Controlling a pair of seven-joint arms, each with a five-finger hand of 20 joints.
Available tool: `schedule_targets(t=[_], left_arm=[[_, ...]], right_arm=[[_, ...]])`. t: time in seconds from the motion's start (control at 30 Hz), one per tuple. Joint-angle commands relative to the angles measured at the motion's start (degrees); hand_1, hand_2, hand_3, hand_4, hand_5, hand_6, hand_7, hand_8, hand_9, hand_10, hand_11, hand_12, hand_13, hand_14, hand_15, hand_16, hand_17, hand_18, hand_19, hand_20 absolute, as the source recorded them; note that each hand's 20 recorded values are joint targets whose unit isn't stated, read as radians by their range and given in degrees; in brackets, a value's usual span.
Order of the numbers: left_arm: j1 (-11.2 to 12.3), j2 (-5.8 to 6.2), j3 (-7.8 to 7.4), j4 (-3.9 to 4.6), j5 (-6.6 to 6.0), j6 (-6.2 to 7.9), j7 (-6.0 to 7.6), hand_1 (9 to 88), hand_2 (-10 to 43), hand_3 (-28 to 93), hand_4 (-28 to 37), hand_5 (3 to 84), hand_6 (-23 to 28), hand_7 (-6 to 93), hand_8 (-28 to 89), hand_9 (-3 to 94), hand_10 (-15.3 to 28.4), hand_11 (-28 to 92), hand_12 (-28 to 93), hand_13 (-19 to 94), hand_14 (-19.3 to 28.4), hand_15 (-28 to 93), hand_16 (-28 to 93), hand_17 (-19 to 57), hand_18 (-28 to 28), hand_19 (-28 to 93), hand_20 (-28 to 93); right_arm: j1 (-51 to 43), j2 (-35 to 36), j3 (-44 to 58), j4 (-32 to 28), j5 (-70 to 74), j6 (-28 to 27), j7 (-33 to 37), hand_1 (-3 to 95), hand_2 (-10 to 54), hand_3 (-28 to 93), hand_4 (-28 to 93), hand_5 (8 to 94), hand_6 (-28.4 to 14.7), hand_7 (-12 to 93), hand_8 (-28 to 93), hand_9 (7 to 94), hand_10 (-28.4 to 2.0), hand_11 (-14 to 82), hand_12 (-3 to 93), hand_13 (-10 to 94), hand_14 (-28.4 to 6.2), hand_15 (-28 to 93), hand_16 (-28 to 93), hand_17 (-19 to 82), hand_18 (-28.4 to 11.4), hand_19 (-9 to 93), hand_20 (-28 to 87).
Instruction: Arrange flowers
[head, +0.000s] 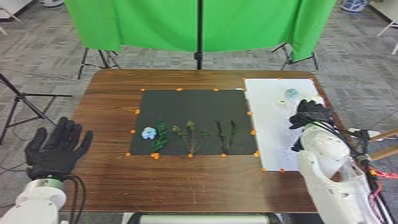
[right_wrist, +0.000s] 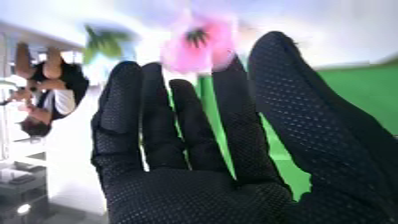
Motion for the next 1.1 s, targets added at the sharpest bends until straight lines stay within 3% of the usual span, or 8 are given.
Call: schedule_targets(t=[0.03,0.13,0.2,0.3,0.4,0.57,0.93,1.1], left_arm=[[0.5,0.16,0.53,0.09,0.13,0.98,-0.08,28.7,17.2,77,-28.3,53.1,9.2,21.8,-11,45.7,16.0,34,16,34,18.2,61,-6,-4.5,18.1,47,25],[0.7,0.06,0.36,-0.13,0.23,1.37,-0.29,28.6,17.2,77,-28.3,53.0,9.3,21.9,-11,45.1,16.1,35,16,33,18.2,62,-6,-4.5,18.1,47,25],[0.8,0.05,0.33,-0.18,0.15,1.51,-0.48,28.6,17.2,77,-28.3,53.0,9.3,21.9,-11,44.8,16.1,35,16,33,18.3,62,-6,-4.5,18.1,47,25],[0.8,0.12,0.35,-0.16,0.19,1.47,-0.53,28.6,17.1,77,-28.3,53.0,9.4,22.0,-11,44.6,16.1,35,15,33,18.1,62,-6,-4.5,18.2,47,25],[0.9,0.15,0.15,-0.21,0.28,1.33,-0.63,28.6,17.2,77,-28.3,53.0,9.4,22.0,-11,44.6,16.1,35,15,32,18.0,62,-6,-4.5,18.2,47,25],[1.0,0.03,-0.05,-0.15,0.49,0.75,-1.18,28.6,17.1,77,-28.3,52.9,9.4,22.0,-11,44.6,16.1,35,15,33,18.0,62,-6,-4.4,18.2,47,25],[1.7,0.07,-0.11,-0.22,1.00,0.11,-2.31,28.6,17.1,77,-28.3,52.9,9.4,22.1,-11,45.1,16.2,35,15,33,18.0,62,-6,-4.5,18.2,47,25],[2.4,-0.08,-0.14,-0.60,1.31,0.61,-1.91,28.4,17.0,77,-28.3,52.8,9.2,21.9,-11,45.2,16.2,35,15,33,18.1,62,-6,-4.4,18.1,47,25]], right_arm=[[3.6,-1.4,-1.1,3.0,2.2,-2.3,4.4,54.5,-9.5,81,-28,54.6,-4.8,17,-13,40.3,-20.1,11.7,9.1,47,-18.2,48,12,33,-26.3,87,40],[2.9,-1.0,-1.3,3.4,2.9,0.0,5.7,61.5,-9.5,73,-28,56.0,-4.6,18,-13,48.9,-20.0,13.3,13.7,57,-11.1,46,30,39,-23.3,90,40],[2.3,-1.0,-0.7,3.5,2.4,0.1,4.6,64.8,-9.2,72,-28,59.4,-3.9,18,-13,56.9,-18.7,20.8,17.4,61,-8.0,50,38,43,-20.3,92,41],[1.5,-0.5,-0.9,3.8,1.6,3.5,4.2,67.6,-9.5,71,-28,65.8,-4.3,23,-3,67.6,-15.3,17.4,38.3,64,-8.4,57,45,44,-18.5,92,45],[0.7,-0.2,-1.2,3.1,0.7,6.3,3.1,68.6,-9.5,70,-28,71.2,-4.0,30,4,72.7,-14.4,23.8,46.6,66,-9.6,60,48,44,-18.1,91,45],[-0.2,0.4,-2.6,0.3,0.1,13.8,2.5,68.2,-9.5,71,-28,73.3,-3.9,34,7,75.1,-14.2,24.4,48.8,68,-10.4,60,48,46,-18.7,91,45],[1.8,0.3,-6.2,-4.9,0.3,22.0,-1.7,67.1,-9.5,77,-28,75.8,-5.2,35,9,77.0,-15.5,24.2,51.8,69,-10.2,59,50,46,-19.4,90,44],[10.8,-6.0,-12.8,-0.1,-0.1,22.4,-6.5,67.1,-9.5,77,-28,75.8,-5.1,34,10,77.2,-15.4,23.9,52.0,70,-10.3,58,50,46,-19.6,90,44]])
